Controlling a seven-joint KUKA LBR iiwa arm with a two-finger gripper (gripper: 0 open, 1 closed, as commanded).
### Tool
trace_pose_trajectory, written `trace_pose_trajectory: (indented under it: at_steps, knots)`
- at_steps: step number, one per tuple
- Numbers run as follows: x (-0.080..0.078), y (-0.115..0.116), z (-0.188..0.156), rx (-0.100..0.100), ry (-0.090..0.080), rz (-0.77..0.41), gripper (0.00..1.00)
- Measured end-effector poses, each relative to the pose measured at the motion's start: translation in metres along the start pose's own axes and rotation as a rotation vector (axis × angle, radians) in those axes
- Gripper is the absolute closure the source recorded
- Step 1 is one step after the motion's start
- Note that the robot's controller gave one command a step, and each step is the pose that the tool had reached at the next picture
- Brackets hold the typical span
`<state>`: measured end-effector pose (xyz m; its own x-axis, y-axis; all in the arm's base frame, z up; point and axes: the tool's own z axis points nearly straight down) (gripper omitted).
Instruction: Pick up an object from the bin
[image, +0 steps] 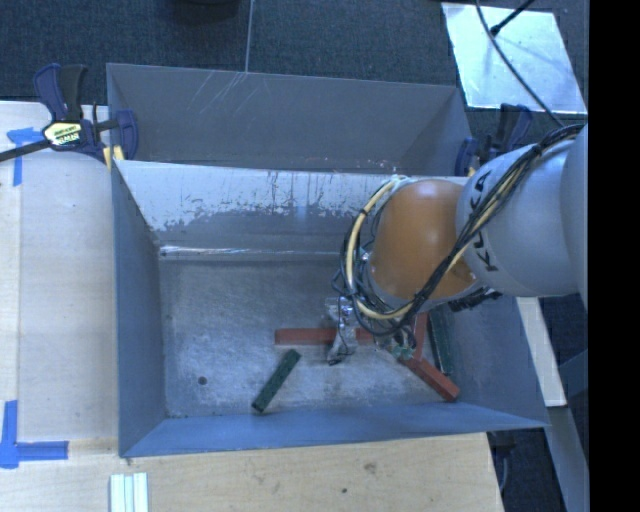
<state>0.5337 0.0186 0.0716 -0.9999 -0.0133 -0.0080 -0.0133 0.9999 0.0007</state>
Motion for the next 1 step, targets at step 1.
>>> trace_pose_trajectory:
  at_steps: [1]
  knots:
    - [-0.0233,0.0092,-0.2047,0.0,-0.005,0.029,1.0]
